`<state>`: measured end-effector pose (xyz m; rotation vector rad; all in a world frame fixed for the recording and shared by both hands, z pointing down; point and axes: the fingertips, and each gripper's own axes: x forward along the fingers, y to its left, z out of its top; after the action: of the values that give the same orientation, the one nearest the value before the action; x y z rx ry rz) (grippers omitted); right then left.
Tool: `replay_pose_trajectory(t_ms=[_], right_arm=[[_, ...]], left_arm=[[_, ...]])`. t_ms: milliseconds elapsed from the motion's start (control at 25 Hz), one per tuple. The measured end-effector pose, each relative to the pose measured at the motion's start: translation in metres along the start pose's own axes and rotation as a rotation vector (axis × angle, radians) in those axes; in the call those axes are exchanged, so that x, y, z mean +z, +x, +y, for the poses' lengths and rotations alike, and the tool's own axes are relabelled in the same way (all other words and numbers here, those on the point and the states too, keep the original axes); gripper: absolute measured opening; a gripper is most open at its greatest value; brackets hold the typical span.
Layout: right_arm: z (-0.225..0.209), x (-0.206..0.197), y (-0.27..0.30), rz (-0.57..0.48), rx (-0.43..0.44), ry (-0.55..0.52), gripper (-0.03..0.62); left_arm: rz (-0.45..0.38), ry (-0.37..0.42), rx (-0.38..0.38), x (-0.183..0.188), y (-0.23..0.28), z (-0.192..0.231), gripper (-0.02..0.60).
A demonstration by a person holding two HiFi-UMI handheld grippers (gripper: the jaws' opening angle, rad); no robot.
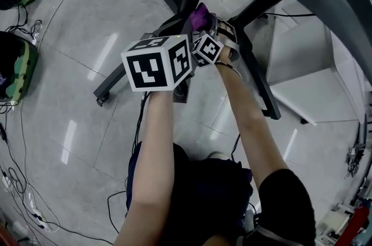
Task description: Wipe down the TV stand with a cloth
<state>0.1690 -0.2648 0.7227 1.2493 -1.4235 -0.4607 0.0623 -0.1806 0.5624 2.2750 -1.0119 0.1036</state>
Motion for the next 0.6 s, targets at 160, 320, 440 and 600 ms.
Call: replay_pose_trajectory(t_ms=[160,320,440,600], right_arm=[[-0.003,-0.021,0.002,0.025,-0.025,-0.067,0.098],[-0.012,-0.049,0.003,0.078,-0.045,-0.088,0.098],[-0.020,-0.064,-0.003,0.101,-0.058,-0.087,0.098],[-0.018,-0.065,-0.003,0.112,-0.054,-0.125,0.098]], left_arm=[[0.007,-0.006,-0.007,-0.003,0.004,-0.005,0.006],[0.000,-0.011,0.007,-0.002,0.003,-0.003,0.006],[0.001,-0.006,0.004,-0.002,0.002,-0.004,0.006],[0.000,0.001,-0.004,-0.002,0.000,-0.010,0.006]])
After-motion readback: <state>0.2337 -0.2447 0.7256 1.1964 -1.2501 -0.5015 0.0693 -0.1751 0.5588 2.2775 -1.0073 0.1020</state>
